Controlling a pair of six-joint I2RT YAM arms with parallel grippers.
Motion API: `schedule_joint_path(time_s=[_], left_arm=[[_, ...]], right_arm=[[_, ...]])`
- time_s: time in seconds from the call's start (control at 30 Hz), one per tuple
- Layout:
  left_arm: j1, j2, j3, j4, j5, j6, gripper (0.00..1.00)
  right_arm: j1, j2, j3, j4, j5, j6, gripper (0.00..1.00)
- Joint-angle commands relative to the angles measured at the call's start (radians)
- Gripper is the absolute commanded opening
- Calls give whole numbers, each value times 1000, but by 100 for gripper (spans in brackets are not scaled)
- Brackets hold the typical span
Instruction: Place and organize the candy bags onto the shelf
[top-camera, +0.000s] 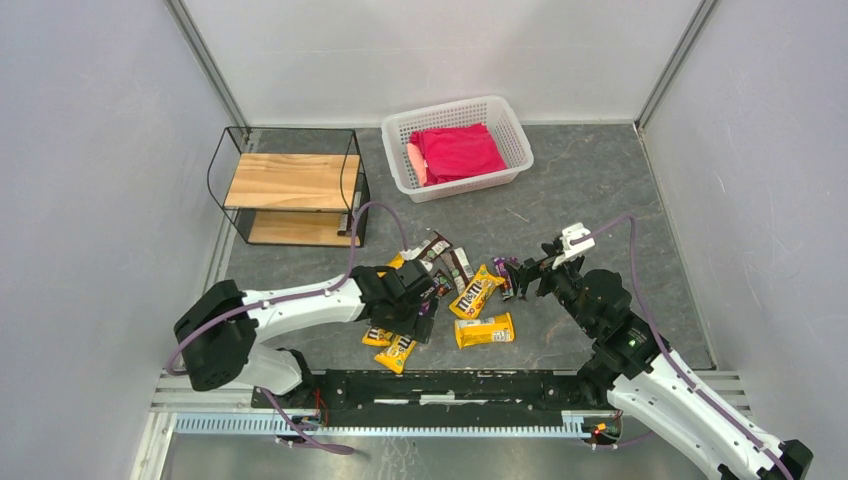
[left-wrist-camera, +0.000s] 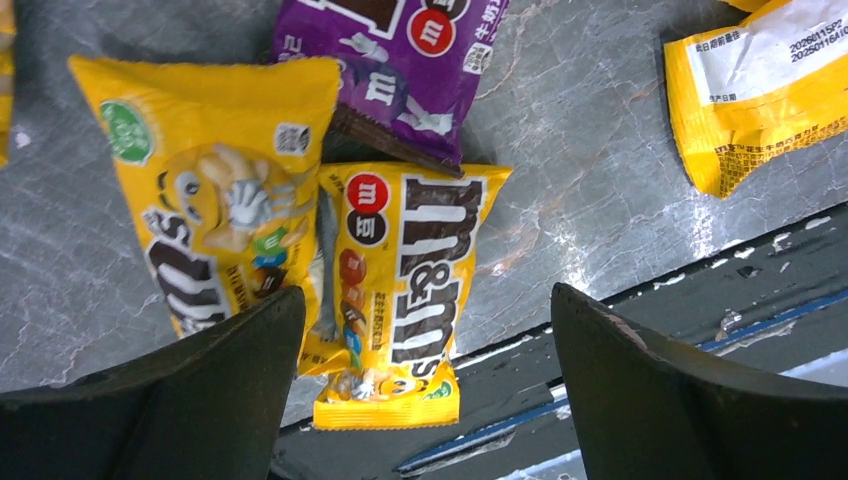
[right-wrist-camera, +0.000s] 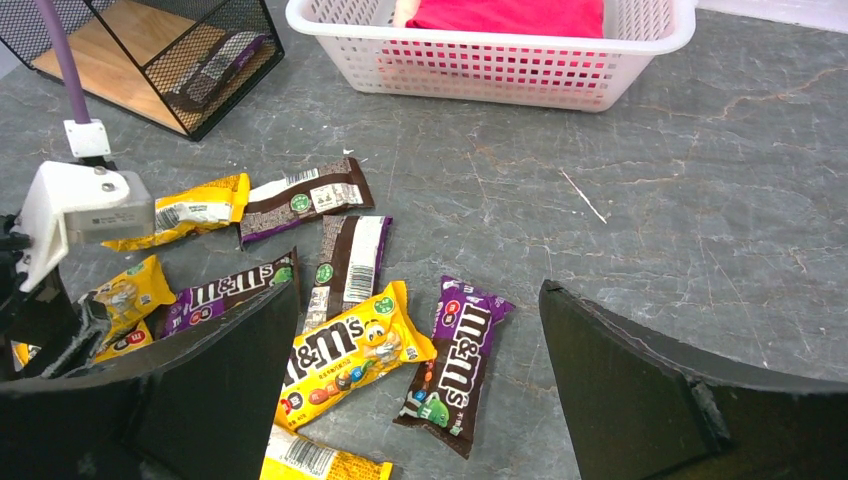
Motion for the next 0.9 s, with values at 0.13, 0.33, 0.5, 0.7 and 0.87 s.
schedule_joint_path(time_s=[0.13, 0.33, 0.5, 0.7, 0.87], left_arm=[[-62, 97, 47, 54, -70, -59, 84], [-95, 118, 58, 54, -106, -91, 75], [-105, 131, 61, 54, -136, -106, 68], [-116, 139, 59, 46, -153, -115, 64], [-118, 119, 63, 42, -174, -131, 55]], right_arm=[[-2, 21, -8, 32, 8, 11, 98], [-3, 22, -16, 30, 8, 19, 98], [-3, 27, -18, 29, 7, 22, 98], [-2, 25, -21, 29, 7, 27, 98], [-3, 25, -27, 33, 5, 33, 98]])
